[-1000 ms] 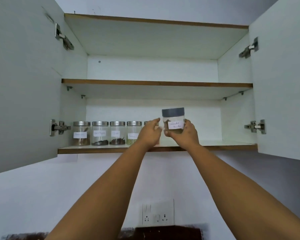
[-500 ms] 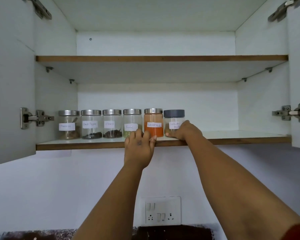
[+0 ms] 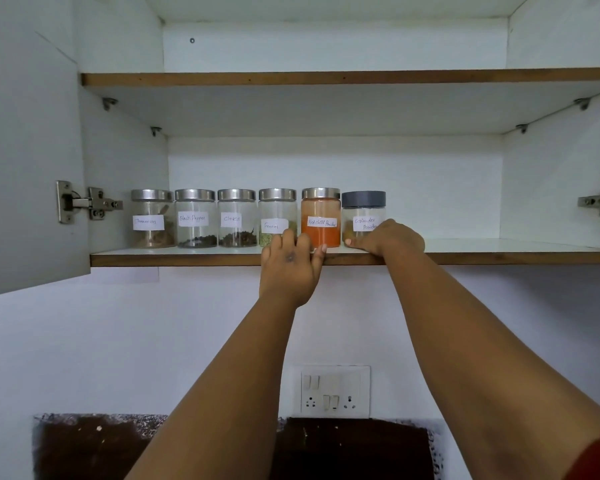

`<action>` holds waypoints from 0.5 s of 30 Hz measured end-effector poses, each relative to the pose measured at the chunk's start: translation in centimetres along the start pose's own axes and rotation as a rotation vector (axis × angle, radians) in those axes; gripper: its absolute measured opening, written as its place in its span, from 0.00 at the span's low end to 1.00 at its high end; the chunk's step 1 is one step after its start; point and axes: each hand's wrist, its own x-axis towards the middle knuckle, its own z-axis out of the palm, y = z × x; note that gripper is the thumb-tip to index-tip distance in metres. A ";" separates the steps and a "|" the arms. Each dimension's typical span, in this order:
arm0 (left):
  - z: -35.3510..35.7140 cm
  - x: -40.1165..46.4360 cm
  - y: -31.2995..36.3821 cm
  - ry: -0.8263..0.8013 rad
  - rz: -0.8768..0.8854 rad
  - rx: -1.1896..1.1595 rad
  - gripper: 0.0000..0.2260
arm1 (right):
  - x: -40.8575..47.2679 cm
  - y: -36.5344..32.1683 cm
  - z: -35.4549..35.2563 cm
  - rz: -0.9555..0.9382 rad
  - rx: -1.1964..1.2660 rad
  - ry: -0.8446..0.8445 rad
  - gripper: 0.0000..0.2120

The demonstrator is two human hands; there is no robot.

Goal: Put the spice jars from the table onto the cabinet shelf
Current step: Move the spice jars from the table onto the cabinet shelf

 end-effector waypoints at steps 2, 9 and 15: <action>0.1 0.0 0.0 0.009 0.000 -0.003 0.18 | 0.1 0.1 0.0 -0.002 -0.008 -0.001 0.41; -0.1 0.0 0.0 -0.006 0.014 0.006 0.18 | 0.1 0.2 0.0 -0.024 -0.034 -0.002 0.40; -0.7 0.2 0.0 -0.085 0.020 0.030 0.19 | -0.6 0.2 -0.2 0.003 0.019 0.020 0.45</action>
